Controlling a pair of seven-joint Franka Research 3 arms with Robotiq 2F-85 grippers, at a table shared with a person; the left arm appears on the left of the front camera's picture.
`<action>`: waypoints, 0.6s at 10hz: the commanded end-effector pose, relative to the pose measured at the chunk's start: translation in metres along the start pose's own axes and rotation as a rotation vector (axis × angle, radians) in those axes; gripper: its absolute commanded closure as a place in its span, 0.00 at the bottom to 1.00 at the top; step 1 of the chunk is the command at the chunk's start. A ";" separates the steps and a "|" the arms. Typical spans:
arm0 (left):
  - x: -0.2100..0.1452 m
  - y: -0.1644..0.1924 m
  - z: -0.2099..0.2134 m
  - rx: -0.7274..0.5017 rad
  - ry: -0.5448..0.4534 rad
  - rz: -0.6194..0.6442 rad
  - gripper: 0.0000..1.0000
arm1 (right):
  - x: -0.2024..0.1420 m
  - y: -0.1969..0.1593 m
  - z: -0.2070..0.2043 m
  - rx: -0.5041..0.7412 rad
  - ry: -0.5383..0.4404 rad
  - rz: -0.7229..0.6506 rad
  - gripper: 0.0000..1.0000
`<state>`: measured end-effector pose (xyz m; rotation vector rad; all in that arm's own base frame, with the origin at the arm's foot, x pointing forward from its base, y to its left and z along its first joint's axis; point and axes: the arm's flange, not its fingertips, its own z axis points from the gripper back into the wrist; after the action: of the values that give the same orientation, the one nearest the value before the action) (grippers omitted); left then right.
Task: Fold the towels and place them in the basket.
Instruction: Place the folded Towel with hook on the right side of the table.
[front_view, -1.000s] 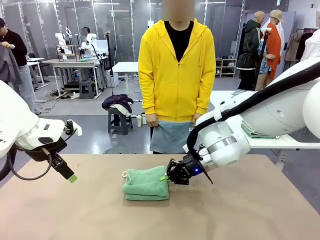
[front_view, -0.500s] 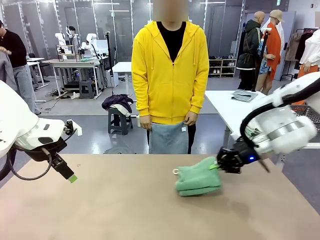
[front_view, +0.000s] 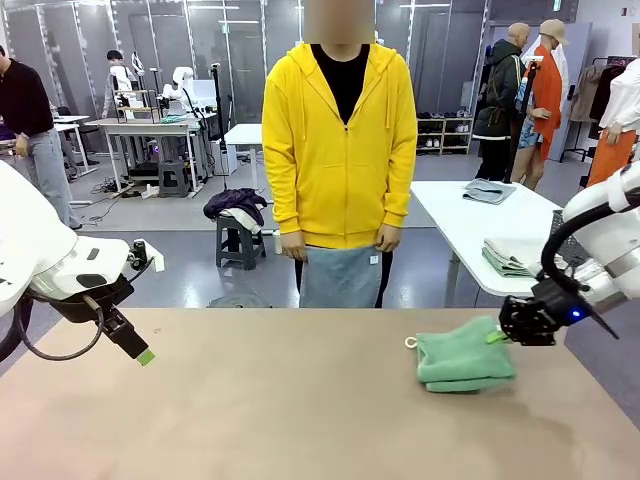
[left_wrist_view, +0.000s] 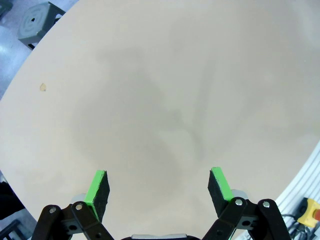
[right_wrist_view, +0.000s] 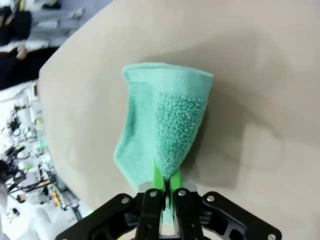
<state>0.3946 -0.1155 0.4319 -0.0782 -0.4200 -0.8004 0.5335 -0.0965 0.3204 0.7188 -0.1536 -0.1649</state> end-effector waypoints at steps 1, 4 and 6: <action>0.002 -0.001 -0.001 0.014 -0.002 0.010 0.00 | 0.004 -0.017 0.007 -0.074 -0.001 -0.037 0.95; 0.002 -0.001 -0.001 0.014 -0.002 0.010 0.00 | -0.001 -0.037 0.035 -0.148 -0.042 -0.094 0.95; 0.002 -0.001 -0.001 0.014 -0.002 0.010 0.00 | 0.002 -0.040 0.047 -0.191 -0.056 -0.115 0.93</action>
<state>0.3946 -0.1156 0.4319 -0.0783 -0.4201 -0.8007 0.5219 -0.1579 0.3203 0.5766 -0.1589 -0.2703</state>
